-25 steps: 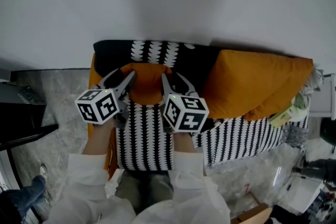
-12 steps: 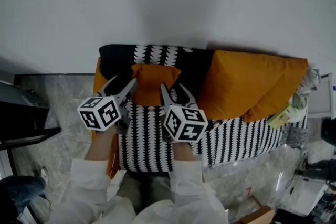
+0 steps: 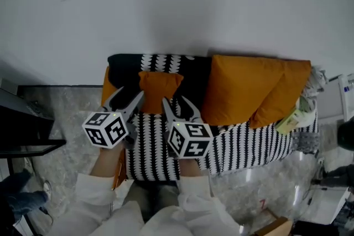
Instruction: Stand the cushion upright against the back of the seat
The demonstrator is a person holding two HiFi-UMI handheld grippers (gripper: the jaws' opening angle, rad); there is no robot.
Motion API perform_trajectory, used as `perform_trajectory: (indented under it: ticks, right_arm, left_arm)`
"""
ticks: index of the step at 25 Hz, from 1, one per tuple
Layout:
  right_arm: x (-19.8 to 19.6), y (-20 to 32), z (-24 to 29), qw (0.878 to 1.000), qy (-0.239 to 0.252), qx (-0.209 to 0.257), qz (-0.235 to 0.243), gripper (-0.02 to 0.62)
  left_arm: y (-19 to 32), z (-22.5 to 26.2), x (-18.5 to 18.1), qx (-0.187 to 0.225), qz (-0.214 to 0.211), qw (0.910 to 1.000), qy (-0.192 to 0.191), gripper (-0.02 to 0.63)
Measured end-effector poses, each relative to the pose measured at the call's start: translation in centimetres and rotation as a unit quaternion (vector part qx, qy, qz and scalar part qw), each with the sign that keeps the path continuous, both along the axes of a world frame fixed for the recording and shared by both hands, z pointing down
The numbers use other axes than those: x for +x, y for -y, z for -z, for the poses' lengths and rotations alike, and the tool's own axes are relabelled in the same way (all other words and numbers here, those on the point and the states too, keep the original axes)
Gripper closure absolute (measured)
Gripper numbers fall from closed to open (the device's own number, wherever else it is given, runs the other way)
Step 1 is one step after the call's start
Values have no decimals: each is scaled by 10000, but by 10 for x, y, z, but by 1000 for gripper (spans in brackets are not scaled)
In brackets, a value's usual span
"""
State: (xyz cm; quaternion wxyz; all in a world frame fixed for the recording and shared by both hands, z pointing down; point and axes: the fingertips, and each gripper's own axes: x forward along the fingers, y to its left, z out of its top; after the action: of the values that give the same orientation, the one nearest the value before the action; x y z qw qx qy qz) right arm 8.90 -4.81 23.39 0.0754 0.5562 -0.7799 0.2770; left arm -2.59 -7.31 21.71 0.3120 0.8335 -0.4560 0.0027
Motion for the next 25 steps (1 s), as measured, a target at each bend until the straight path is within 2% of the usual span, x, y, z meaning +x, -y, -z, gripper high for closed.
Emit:
perform_trajectory:
  ticks: [8, 17, 25]
  right_arm:
    - [-9, -39, 50, 9990, 118, 310, 306, 410]
    - [-31, -90, 83, 9965, 147, 414, 705, 414]
    - [-27, -107, 103, 9964, 85, 456, 704, 496]
  left_arm:
    - [-46, 44, 9, 161, -48, 9996, -212, 331]
    - [-102, 84, 19, 634, -585, 9956, 355, 333]
    - [-137, 77, 25, 283, -741, 9967, 172, 333]
